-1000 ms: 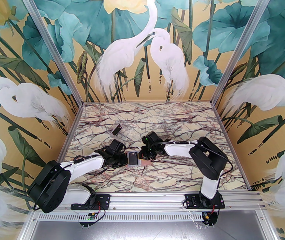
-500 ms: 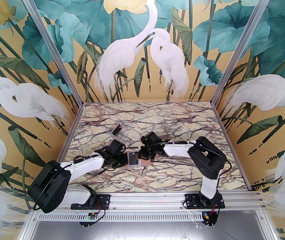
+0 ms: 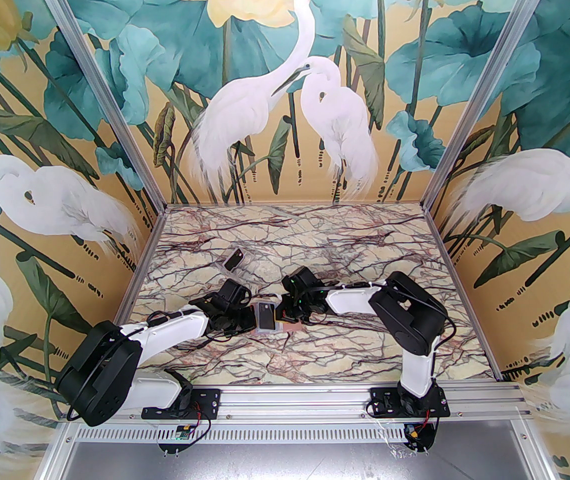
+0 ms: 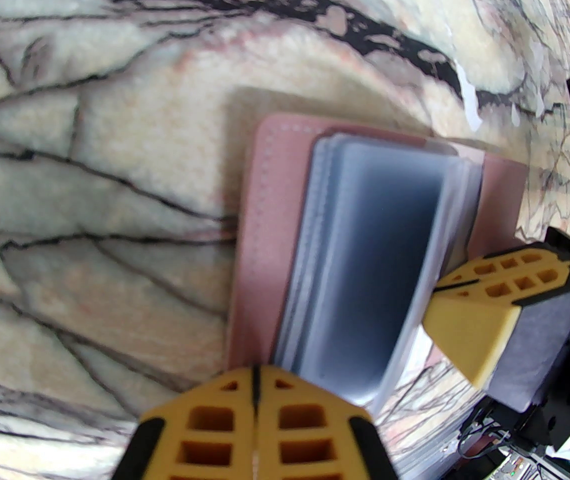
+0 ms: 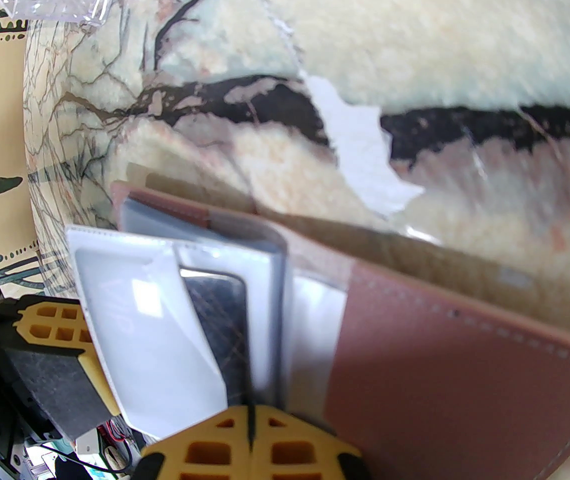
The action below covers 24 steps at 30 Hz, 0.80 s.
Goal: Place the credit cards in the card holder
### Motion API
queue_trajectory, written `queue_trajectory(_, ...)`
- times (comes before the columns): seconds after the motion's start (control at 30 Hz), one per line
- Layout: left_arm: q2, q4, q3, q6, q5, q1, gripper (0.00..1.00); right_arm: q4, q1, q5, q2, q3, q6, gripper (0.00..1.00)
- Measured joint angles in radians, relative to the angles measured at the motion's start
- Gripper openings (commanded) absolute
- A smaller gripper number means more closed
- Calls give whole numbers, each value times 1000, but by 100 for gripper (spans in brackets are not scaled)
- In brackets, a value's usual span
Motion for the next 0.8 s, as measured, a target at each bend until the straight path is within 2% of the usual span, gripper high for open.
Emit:
queue_trajectory(0.1,-13,-4,0,2,-5,0,27,11,0,-4,2,-4,0,0)
queue_trajectory(0.2,-52,-40,0,-3,-27,6,32,19,0,-8,6,-4,0,0)
queue_trajectory(0.43,-169,-84,13,-7,-40,19,35,23,0,-8,7,-5,0,0)
queue_trajectory(0.63,-169,-82,38,-11,-27,23,37,26,0,-11,8,-5,0,0)
queue_trajectory(0.8,-151,-21,38,-24,28,23,40,26,0,-11,8,-5,0,0)
